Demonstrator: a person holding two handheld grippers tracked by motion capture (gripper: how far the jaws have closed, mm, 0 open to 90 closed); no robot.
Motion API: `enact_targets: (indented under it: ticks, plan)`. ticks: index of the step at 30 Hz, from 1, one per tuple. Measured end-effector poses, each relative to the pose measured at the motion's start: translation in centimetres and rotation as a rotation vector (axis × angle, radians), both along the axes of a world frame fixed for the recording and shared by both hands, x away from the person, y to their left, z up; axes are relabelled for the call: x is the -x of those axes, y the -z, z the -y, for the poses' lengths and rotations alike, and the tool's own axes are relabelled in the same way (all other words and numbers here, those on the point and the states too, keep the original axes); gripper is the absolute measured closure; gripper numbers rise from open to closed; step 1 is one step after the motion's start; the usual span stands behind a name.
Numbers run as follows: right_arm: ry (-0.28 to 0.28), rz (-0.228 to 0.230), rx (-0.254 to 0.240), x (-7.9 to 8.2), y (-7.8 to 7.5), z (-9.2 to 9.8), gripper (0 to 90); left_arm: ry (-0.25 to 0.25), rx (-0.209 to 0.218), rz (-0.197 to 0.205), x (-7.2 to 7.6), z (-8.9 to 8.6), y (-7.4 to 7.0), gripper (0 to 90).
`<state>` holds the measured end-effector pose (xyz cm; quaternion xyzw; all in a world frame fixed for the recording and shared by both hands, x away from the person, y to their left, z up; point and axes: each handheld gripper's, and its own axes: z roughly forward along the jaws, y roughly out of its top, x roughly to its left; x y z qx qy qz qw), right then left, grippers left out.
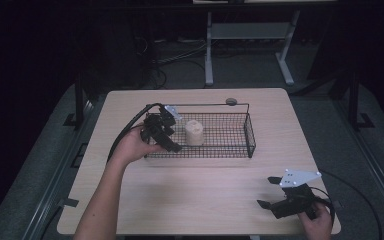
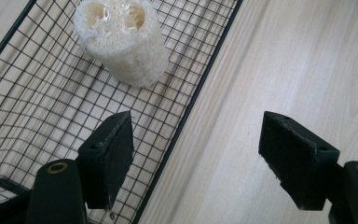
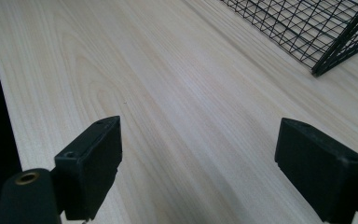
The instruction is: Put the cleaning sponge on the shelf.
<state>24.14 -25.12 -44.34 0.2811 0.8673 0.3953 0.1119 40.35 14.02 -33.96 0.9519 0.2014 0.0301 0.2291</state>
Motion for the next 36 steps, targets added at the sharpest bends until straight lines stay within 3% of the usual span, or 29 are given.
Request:
enact_targets:
  ticks: [19,33,36]
  plan:
    - [0.004,-0.008,0.020,-0.1,0.2,-0.2,14.2,-0.001,0.013,0.011,2.8,-2.2,0.5,25.6]
    - [0.008,-0.010,0.032,0.1,0.3,-0.3,14.2,0.020,0.018,0.024,4.7,-2.8,0.9,25.0]
    - [0.009,-0.013,0.037,0.1,0.3,-0.3,14.2,0.018,0.005,0.030,5.2,-3.0,1.0,25.1]
